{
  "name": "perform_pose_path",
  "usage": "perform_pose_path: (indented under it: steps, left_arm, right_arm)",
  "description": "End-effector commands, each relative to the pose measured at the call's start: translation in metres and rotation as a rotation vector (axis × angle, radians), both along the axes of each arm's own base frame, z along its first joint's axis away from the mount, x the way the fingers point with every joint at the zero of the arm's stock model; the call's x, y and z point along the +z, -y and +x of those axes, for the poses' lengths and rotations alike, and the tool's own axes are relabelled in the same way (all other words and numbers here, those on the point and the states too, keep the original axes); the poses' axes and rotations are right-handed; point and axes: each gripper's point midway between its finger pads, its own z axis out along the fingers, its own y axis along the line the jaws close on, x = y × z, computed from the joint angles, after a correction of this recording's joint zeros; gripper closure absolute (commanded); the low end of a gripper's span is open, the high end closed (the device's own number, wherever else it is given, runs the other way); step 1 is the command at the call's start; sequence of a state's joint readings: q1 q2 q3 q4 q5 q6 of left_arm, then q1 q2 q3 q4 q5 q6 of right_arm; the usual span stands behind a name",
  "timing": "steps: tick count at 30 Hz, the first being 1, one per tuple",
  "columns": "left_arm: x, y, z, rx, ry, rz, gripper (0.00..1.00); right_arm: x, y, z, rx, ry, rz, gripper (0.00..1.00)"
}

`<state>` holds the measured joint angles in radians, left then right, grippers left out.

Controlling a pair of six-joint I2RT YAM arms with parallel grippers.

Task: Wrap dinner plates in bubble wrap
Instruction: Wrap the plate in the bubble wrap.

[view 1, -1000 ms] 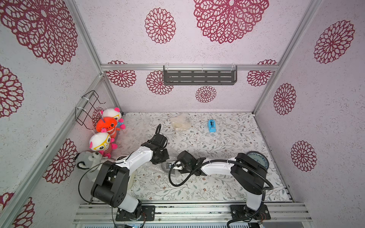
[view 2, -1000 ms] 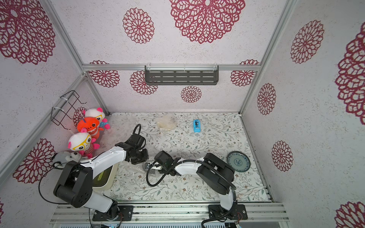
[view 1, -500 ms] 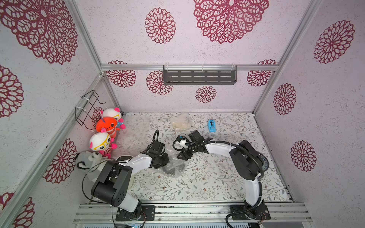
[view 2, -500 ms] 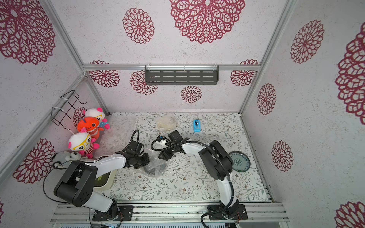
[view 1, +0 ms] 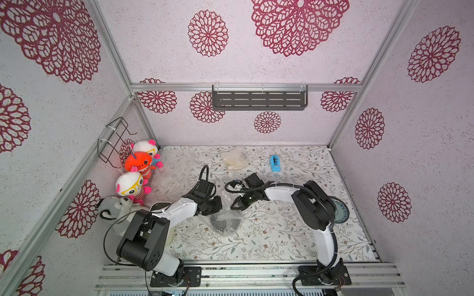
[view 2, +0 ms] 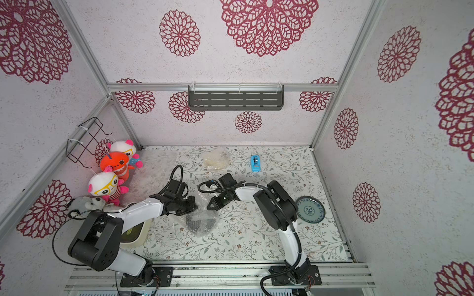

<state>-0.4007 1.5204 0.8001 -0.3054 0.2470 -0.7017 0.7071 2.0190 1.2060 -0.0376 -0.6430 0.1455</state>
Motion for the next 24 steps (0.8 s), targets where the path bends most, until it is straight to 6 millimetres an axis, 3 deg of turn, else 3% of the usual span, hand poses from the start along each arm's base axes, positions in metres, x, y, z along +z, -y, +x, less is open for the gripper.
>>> perform_pose_path:
  steps: [1,4,6,8,10,15,17,20,24]
  left_arm:
    - [0.050,0.023,0.028,-0.062,0.143,-0.038,0.88]
    - [0.071,0.044,0.037,-0.106,0.163,-0.066,0.78]
    - [0.085,0.058,0.036,-0.124,0.170,-0.092,0.76]
    - [0.096,0.076,0.031,-0.136,0.180,-0.133,0.76]
    - [0.092,0.092,0.027,-0.117,0.150,-0.175,0.77]
    - [0.050,0.132,0.020,-0.099,0.028,-0.238,0.87]
    - [0.028,0.138,0.018,-0.084,-0.029,-0.202,0.89]
    - [-0.020,0.127,0.008,-0.033,-0.133,-0.089,1.00]
    - [-0.056,0.094,-0.010,0.056,-0.191,0.005,1.00]
  right_arm:
    - [0.012,0.048,0.042,-0.330,0.104,-0.039,1.00]
    - [0.013,0.086,0.053,-0.520,0.153,-0.047,1.00]
    - [0.009,0.101,0.052,-0.602,0.158,-0.051,1.00]
    - [0.007,0.108,0.051,-0.661,0.149,-0.026,1.00]
    - [0.003,0.113,0.048,-0.723,0.123,0.003,1.00]
    - [0.000,0.117,0.045,-0.818,0.089,0.063,1.00]
    - [0.000,0.113,0.042,-0.817,0.075,0.088,1.00]
    - [0.007,0.110,0.041,-0.801,0.078,0.140,0.99]
    - [0.019,0.110,0.044,-0.759,0.102,0.172,0.69]
